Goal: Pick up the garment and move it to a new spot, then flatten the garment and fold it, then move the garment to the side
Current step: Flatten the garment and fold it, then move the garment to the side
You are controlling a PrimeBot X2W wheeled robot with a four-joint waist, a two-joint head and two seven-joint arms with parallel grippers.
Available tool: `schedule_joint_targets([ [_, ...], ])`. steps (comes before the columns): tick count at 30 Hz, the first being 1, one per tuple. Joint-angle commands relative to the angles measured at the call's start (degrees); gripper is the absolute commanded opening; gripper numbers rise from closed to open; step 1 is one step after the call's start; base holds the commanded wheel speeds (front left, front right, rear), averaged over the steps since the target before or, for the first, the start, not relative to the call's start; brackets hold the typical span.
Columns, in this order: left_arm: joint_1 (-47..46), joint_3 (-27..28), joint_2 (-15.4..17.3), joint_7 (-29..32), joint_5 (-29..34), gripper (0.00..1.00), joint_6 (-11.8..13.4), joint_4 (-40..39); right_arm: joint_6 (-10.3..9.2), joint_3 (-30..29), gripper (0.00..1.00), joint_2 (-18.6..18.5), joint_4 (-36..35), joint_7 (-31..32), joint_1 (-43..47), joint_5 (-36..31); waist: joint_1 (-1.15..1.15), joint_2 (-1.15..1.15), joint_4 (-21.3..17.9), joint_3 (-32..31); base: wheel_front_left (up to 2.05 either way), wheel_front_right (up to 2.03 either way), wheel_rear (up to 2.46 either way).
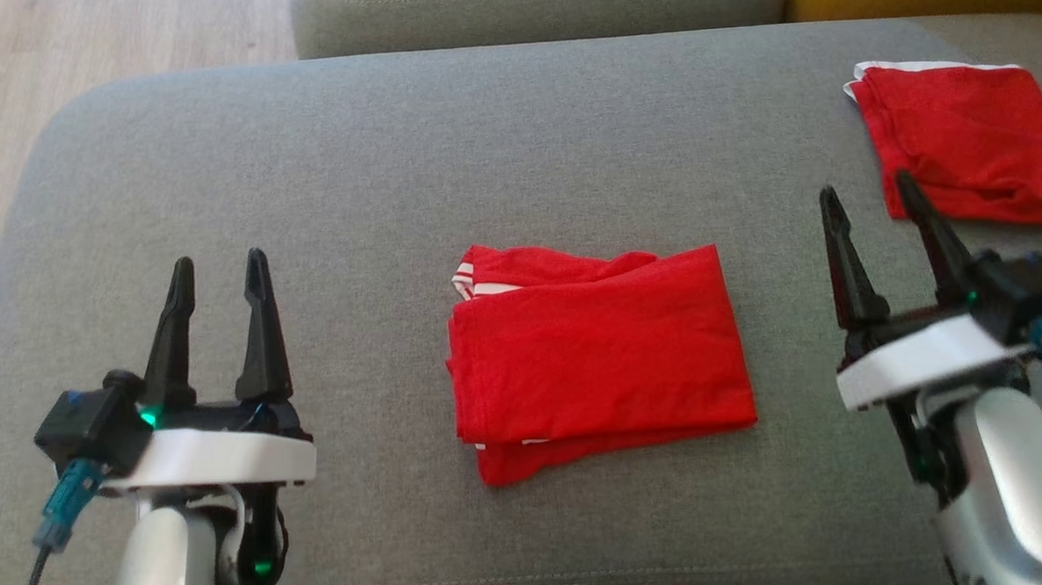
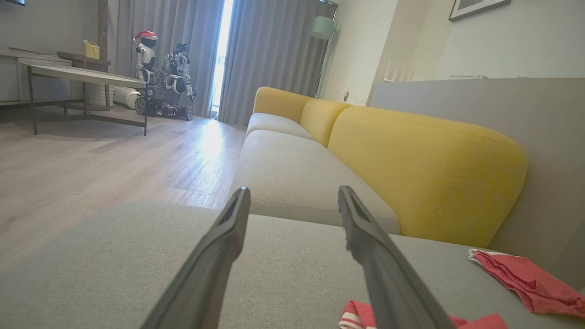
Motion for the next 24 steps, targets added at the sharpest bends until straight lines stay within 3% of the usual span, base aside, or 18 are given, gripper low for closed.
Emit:
schedule_joint_targets([
  [1, -1.8, 1.1, 0.5, -0.3, -0.4, 1.00, 0.4, -2.5, 0.37, 0.5, 1.00, -0.3, -2.7, -1.0, -0.1, -1.6, 0.00, 0.00, -0.1, -0.1, 0.00, 0.00, 0.00],
  [13, -0.9, -0.8, 0.5, -0.3, -0.1, 1.00, 2.1, -2.8, 0.37, -5.6, 1.00, 3.4, -4.0, -5.5, 5.3, -9.0, 0.00, 0.00, 0.0, 1.2, 0.00, 0.00, 0.00],
  [24, -0.7, -0.6, 0.5, -0.3, 0.3, 1.00, 2.2, -2.7, 0.37, -5.7, 1.00, 5.0, -2.5, -6.5, 5.3, -10.0, 0.00, 0.00, -0.2, 2.1, 0.00, 0.00, 0.00],
])
